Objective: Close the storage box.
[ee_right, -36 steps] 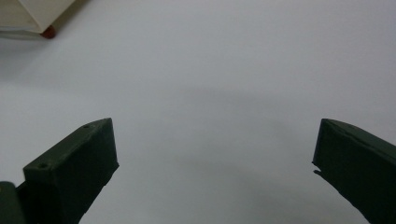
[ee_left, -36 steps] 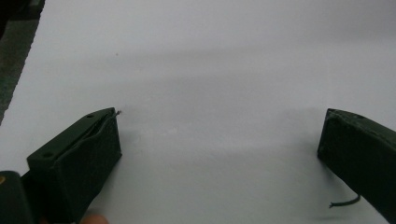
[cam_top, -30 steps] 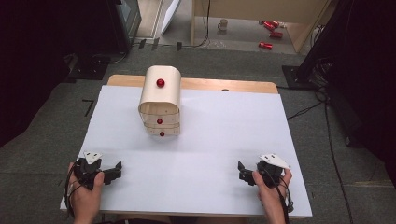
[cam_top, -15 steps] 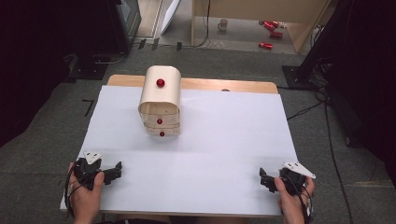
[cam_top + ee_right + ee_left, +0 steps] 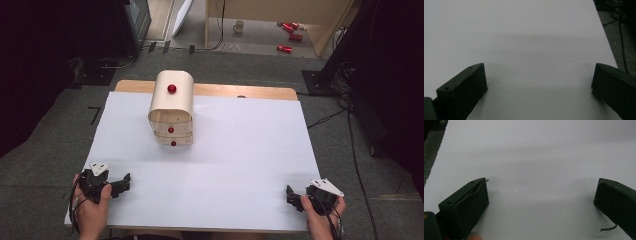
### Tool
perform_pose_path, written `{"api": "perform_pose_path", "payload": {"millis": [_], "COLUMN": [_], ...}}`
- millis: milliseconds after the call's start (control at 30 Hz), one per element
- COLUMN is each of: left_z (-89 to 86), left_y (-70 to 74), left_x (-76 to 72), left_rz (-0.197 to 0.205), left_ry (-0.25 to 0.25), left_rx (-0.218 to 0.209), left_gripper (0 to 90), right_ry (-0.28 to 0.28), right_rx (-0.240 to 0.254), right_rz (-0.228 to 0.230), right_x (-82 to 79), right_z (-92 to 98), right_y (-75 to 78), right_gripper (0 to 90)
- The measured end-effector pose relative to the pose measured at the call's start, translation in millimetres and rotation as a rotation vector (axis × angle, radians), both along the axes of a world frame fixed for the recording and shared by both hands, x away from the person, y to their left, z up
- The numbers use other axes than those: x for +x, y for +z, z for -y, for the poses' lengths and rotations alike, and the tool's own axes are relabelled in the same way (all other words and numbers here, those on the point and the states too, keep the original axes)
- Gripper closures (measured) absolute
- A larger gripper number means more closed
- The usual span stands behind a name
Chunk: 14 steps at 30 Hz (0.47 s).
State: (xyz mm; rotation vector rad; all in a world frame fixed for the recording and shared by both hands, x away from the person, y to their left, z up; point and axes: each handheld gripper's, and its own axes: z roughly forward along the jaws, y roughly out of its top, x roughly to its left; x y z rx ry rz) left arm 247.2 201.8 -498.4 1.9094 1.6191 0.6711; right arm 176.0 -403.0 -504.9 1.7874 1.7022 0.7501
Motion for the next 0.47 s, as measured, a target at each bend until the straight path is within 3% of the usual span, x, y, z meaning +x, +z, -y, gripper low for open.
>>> {"api": "perform_pose_path", "payload": {"millis": [200, 467], "left_z": [0.0, 0.0], "left_y": [0.0, 0.0], "left_x": [0.0, 0.0], "left_rz": [0.0, -0.001], "left_ry": [0.0, 0.0], "left_rx": [0.0, 0.0], "left_gripper": [0.0, 0.0], "right_ry": [0.004, 0.001], "right_rx": [-0.008, -0.004], "right_rz": [0.028, 0.03], "right_x": [-3.2, -3.7], "right_z": [-0.5, -0.4], "right_y": [-2.5, -2.7], "right_gripper": [0.0, 0.0]}}
